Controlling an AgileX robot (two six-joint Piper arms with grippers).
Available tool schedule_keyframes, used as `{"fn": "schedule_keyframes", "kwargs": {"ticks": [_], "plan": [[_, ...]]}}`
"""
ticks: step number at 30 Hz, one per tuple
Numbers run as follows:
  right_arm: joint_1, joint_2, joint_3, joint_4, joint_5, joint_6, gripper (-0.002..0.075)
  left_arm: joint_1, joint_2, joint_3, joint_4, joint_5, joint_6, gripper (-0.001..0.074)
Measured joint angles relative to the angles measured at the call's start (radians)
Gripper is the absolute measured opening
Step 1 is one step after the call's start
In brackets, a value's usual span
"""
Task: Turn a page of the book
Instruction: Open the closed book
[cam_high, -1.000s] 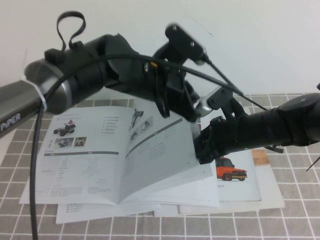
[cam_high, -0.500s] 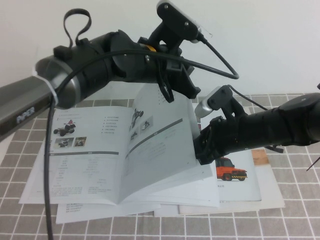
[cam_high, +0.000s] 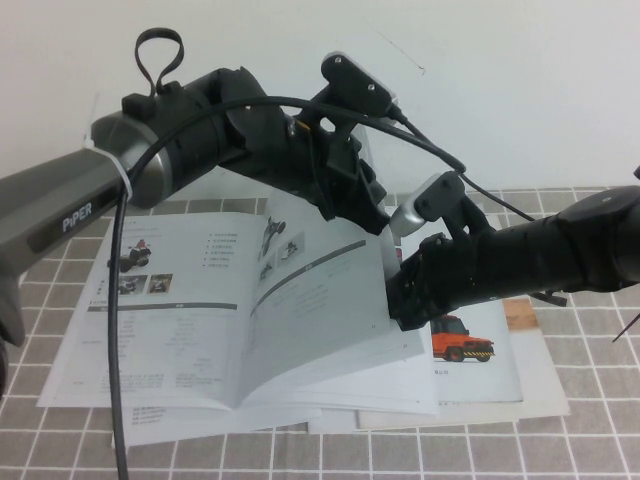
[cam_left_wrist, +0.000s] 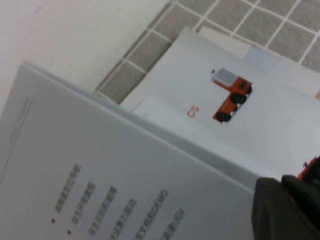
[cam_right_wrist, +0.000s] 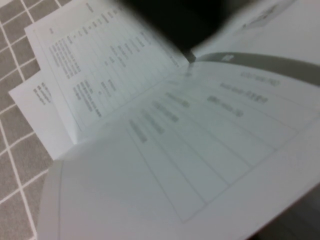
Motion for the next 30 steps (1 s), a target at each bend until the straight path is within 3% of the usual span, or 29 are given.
{"fn": "schedule_keyframes", "kwargs": {"ticks": [15,26,30], "plan": [[0.000,0.000,0.000,0.003,-0.005,0.000,0.0328,0.053,-0.001,0.000,0.127,0.149,-0.041,-0.0004],[0.000,0.000,0.000,0.074,-0.005,-0.002,0.0328,0.053,-0.168,0.000,0.148,0.568,-0.009,-0.0004],[0.000,0.000,0.000,0.078,-0.005,-0.002,0.0328,0.047,-0.280,0.074,0.142,0.612,-0.042,-0.0004]]}}
